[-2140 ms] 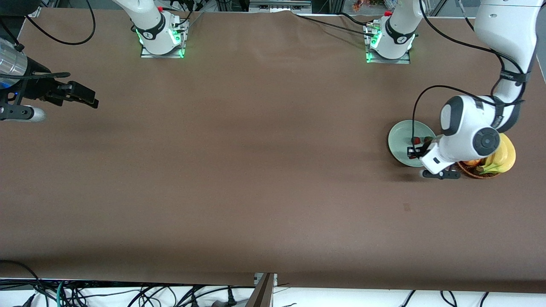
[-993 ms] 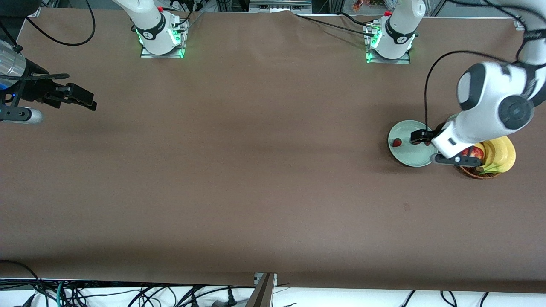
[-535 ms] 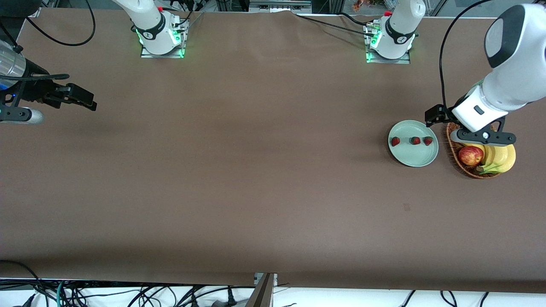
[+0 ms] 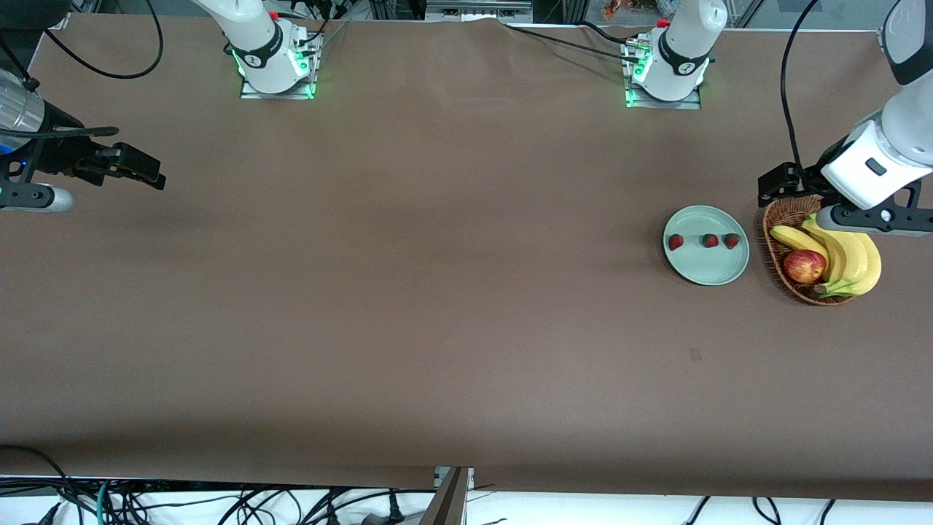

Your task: Collect all strawberries into plate

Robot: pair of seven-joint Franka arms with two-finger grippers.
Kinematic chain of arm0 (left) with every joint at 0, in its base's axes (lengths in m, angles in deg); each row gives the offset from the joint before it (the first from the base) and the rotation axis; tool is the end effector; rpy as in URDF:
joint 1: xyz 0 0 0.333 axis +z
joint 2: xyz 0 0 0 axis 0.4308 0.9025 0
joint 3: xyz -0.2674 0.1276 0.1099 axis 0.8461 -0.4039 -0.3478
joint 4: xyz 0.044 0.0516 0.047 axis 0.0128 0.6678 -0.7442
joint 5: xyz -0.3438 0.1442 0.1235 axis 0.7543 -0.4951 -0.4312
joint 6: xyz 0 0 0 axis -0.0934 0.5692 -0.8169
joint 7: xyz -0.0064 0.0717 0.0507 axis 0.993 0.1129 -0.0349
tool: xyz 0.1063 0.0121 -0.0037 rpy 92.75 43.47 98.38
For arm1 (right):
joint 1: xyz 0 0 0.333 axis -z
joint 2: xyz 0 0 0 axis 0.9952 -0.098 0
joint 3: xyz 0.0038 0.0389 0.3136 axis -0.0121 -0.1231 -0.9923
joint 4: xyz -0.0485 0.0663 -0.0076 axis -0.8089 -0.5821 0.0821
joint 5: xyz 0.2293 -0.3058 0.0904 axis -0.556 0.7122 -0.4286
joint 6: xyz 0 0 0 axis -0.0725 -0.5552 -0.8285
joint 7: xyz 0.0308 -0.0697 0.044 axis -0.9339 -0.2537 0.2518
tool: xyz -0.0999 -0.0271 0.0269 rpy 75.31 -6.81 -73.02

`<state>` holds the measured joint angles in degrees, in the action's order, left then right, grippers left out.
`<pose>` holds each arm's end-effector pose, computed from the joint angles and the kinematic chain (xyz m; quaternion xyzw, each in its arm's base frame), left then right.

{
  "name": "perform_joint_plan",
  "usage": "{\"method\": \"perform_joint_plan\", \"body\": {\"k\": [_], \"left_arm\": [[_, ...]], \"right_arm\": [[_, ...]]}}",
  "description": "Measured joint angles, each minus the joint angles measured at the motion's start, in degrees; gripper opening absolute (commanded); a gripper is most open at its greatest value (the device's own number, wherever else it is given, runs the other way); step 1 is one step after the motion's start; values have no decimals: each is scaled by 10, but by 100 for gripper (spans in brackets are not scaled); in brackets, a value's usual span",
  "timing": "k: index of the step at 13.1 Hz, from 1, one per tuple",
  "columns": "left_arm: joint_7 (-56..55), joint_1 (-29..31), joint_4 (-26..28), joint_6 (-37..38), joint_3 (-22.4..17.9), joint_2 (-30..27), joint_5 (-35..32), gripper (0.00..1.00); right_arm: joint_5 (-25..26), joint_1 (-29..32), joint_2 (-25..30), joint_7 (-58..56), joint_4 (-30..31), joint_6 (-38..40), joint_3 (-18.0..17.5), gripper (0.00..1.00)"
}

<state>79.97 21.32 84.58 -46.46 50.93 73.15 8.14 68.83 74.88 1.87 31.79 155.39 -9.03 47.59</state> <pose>0.5695 -0.0241 0.5641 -0.9982 0.0345 0.0482 0.0115 0.5725 0.0435 0.6036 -0.9982 0.0360 0.0458 0.0159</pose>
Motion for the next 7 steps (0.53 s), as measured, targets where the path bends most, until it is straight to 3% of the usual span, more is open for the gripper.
{"method": "perform_joint_plan", "body": {"k": [7], "left_arm": [[8,4,-10,19,-4,1,0,100]], "right_arm": [[0,0,0,0,0,0,0,100]]}}
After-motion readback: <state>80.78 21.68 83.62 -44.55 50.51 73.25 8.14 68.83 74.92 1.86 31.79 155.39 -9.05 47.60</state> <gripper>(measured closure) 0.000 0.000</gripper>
